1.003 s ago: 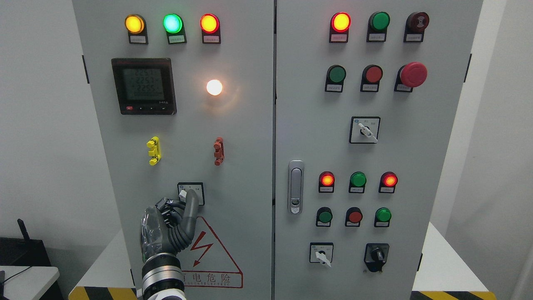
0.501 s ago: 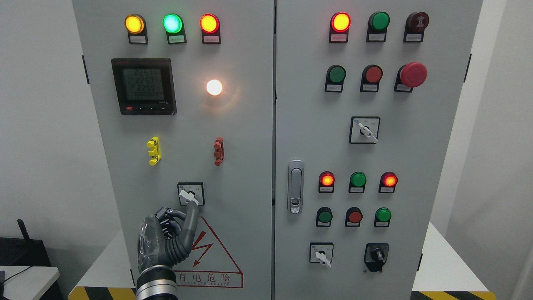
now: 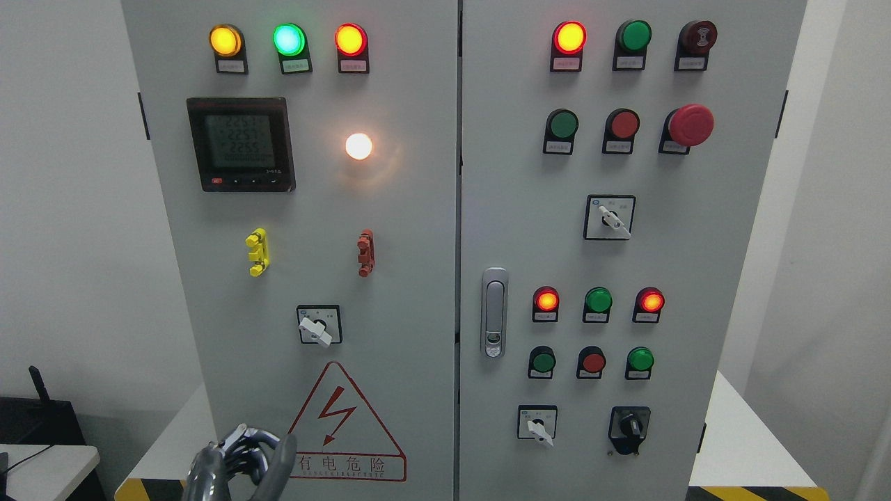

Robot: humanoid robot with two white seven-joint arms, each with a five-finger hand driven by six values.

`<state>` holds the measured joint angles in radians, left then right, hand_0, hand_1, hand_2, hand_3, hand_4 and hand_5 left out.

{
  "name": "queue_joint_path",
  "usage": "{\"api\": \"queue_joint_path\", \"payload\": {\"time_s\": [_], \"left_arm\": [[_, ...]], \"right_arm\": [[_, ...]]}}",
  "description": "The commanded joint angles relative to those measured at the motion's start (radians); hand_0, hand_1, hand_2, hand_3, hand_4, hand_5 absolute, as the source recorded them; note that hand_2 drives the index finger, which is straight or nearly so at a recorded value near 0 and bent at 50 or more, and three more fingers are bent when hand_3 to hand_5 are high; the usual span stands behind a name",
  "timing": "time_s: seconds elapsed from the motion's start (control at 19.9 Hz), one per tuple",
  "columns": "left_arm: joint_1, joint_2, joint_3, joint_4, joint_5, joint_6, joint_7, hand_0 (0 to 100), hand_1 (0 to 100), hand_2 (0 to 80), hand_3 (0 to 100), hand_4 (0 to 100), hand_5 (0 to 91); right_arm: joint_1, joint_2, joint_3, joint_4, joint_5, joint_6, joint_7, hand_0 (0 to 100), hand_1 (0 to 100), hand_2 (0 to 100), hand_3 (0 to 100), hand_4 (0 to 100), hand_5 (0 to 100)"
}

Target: Turn on light switch 1

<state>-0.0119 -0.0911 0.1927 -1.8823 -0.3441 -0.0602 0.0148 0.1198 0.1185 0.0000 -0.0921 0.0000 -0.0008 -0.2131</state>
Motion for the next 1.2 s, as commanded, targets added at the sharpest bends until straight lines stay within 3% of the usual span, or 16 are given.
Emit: {"api": "queue_joint_path", "payload": {"time_s": [0.0,0.15,0.35,0.55,0.8,0.9,1.05,1.15], "left_arm": [[0.196,0.014,0.390,0.132,0.099,-0.150,-0.007,4,23,44.1,59,69,44.1],[0.227,0.021,0.519,0.329,0.134,-0.257,-0.007,5,17,40.6,47,56,31.3],[0.268,0.037,0.626,0.702,0.220,-0.364,-0.064,18,3,34.0,40,49,29.1],[0.303,0.065,0.659,1.035,0.223,-0.405,-0.128,25,0,18.6,29,39,22.4],[0.305,0.074,0.656,1.291,0.218,-0.388,-0.145,26,0,4.5,18,27,13.0],[0.305,0.079,0.642,1.374,0.200,-0.372,-0.171,29,0,0.0,8,16,5.4],[0.305,0.086,0.535,1.537,0.180,-0.345,-0.176,35,1,0.0,0,6,0.0],[0.302,0.105,0.429,1.656,0.180,-0.342,-0.177,37,1,0.0,0,1,0.0]], "right_arm": [[0.001,0.000,0.023,0.000,0.005,0.001,0.000,12,39,0,0,0,0],[0.000,0.000,0.023,0.000,0.005,0.001,0.000,12,39,0,0,0,0],[0.000,0.000,0.023,0.000,0.005,0.001,0.000,12,39,0,0,0,0],[0.000,0.001,0.023,0.000,0.005,0.001,0.000,12,39,0,0,0,0],[0.000,0.000,0.023,0.000,0.005,0.001,0.000,12,39,0,0,0,0],[0.000,0.000,0.023,0.000,0.005,0.001,0.000,12,39,0,0,0,0],[0.000,0.000,0.023,0.000,0.005,0.001,0.000,12,39,0,0,0,0],[0.000,0.001,0.023,0.000,0.005,0.001,0.000,12,39,0,0,0,0]]}}
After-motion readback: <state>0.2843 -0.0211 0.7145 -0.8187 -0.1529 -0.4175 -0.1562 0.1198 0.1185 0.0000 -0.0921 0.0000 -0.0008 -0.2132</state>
